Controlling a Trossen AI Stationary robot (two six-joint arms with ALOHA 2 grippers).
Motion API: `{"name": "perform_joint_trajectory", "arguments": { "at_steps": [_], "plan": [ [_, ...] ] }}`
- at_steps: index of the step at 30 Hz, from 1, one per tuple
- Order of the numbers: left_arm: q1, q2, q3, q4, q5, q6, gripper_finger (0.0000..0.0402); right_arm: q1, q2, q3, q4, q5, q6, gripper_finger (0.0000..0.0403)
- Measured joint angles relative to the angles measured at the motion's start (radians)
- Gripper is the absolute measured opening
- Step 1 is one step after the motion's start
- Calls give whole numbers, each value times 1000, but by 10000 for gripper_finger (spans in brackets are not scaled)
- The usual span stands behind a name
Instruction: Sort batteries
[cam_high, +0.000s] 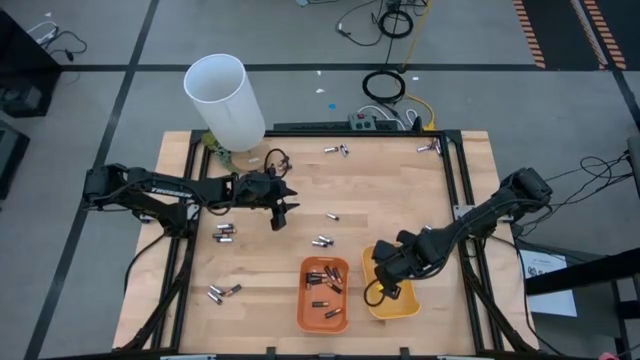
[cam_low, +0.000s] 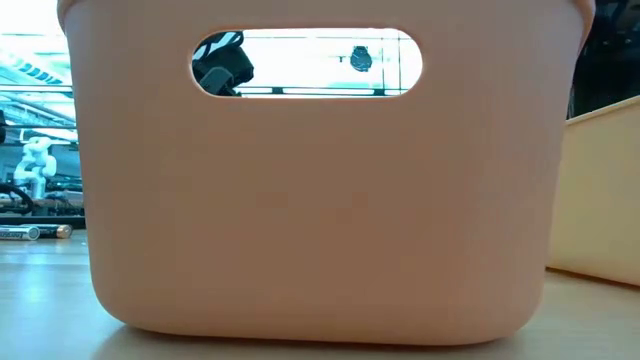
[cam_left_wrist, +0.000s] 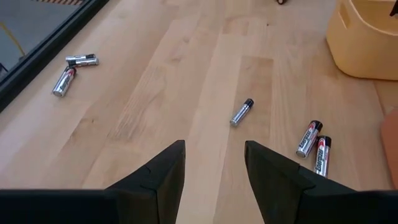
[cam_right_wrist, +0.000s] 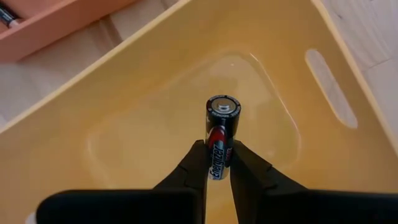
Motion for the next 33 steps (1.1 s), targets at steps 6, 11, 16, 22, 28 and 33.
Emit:
{"name": "perform_joint_trajectory", "arguments": {
  "at_steps": [6, 11, 16, 22, 28, 33],
  "plan": [
    [0, 0, 0, -1, 0, 0, 177, 0, 0, 0, 2, 2, -2, 45],
    [0, 0, 0, -1, 0, 0, 177, -1, 0, 0, 3, 4, -5, 73],
    [0, 0, 0, -1, 0, 0, 177, -1, 0, 0, 0, 5, -14, 99],
    [0, 0, 0, -1, 0, 0, 177, -19, -2, 0, -8, 5, -48, 117],
    [0, 0, 0, 3, 0, -1, 177, -89, -3, 58, -144, 9, -103, 115],
    [0, 0, 0, 4, 0, -1, 177, -169, -4, 168, -364, 113, -165, 110]
  ]
}}
